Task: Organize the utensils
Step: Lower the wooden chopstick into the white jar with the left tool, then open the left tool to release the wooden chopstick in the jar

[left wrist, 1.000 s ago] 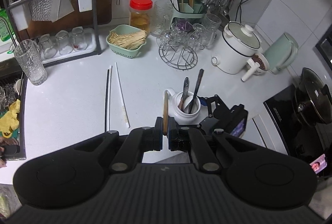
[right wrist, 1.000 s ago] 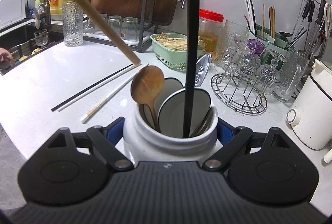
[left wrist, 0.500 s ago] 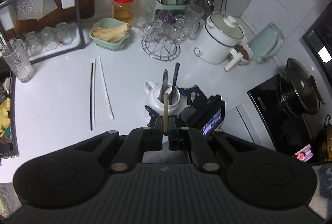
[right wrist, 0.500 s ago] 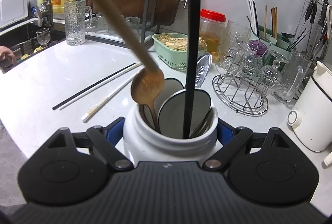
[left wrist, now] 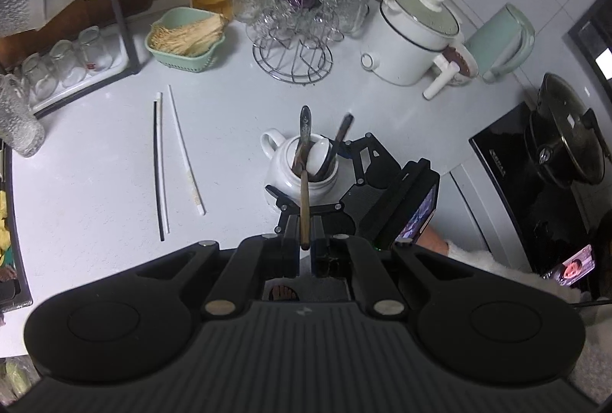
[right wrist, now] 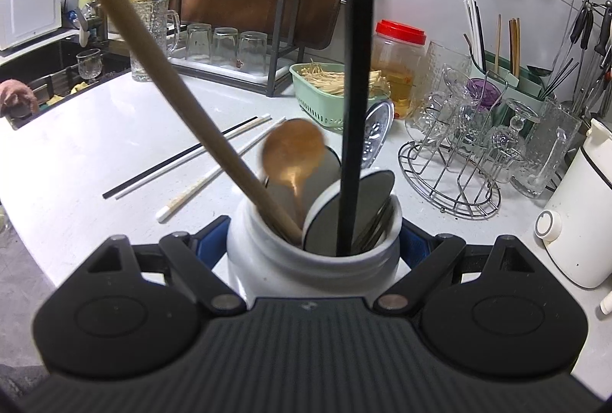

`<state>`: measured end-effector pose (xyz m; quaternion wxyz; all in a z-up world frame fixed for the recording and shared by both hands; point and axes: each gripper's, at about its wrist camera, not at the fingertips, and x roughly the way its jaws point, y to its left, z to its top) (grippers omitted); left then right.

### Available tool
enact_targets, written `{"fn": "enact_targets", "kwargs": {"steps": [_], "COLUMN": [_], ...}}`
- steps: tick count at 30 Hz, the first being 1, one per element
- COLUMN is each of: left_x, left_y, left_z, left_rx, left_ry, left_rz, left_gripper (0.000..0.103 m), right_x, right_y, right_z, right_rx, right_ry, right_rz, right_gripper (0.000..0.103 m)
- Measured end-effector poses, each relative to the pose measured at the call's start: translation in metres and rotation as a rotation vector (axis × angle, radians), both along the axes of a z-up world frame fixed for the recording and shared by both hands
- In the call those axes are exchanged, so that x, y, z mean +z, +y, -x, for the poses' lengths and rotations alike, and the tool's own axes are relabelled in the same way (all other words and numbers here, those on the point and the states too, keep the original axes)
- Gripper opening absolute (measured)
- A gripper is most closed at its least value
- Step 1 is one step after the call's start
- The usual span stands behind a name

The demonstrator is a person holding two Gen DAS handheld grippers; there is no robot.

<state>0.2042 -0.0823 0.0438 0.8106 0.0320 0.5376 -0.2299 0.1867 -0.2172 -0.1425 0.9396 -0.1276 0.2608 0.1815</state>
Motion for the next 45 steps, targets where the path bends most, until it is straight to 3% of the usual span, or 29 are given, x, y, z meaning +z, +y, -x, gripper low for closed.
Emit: {"fn": "enact_targets", "kwargs": {"steps": [15,25,30,32,34,45], "left_x": [-0.028,-0.055,-0.052,-0.05,-0.045,-0.023], "left_y": [-0.036,-0.048,-0.048,-0.046,-0.043,-0.007], "left_z": [-0.038,-0.046,-0.048,-0.049,-0.048,-0.018], "left_rx": [-0.092,-0.092,-0.075,-0.065,-0.044,0.102], "left_ry": [-0.002,-0.001,-0.021,-0.02,-0.042,-0.201], "left_rz": [-0.053,-0.083,-0.104,-0.11,-0.109,-0.007], "left_gripper": [0.005,0.005,0.006,0.014,0.039,0.04], "right_x": [-0.001,-0.001,0.0,0.0,-0.001,-0.002], "right_y": [0.0,0.002,0.003,0.003,0.003,0.006], "right_z": [0.001,0.004,0.003,0.003,0.003,0.004], "right_rx": [-0.007,-0.001,0.0,-0.002,-0.004,-0.027], "right_ry": [-0.006,-0.01,-0.008,-0.007,-0.007,-0.008], "right_rz": [-0.003,-0.003,-0.003,-0.004,-0.006,-0.01], "right_gripper": [0.092,0.092,0.092,0.092,0.092,0.092]}}
